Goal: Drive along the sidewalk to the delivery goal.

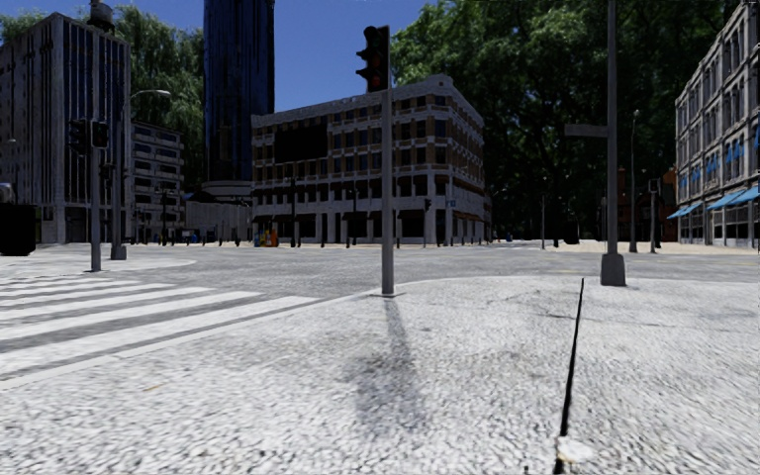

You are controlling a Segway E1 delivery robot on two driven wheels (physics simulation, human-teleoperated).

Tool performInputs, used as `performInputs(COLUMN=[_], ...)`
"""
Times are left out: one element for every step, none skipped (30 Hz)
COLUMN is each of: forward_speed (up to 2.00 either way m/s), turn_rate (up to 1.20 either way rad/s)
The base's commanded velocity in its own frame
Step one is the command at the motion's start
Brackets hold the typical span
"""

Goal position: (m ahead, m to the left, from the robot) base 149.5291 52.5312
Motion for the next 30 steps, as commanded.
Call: performInputs(forward_speed=[1.97, 1.97, 1.97, 1.97, 1.97, 1.97, 1.97, 1.97, 1.97, 1.97, 1.97, 1.97, 1.97, 1.97, 1.97, 1.97, 1.97, 1.97, 1.97, 1.97, 1.97, 1.97, 1.97, 1.97, 1.97, 1.97, 1.97, 1.97, 1.97, 1.97], turn_rate=[1.20, 1.20, 1.20, 1.20, 1.20, 1.20, 1.20, 1.20, 1.20, 1.20, 1.20, 1.20, 1.20, 1.20, 1.05, 0.70, 0.54, 0.54, 0.49, 0.39, 0.17, 0.02, 0.00, 0.00, 0.00, 0.00, 0.00, 0.00, 0.00, 0.00])
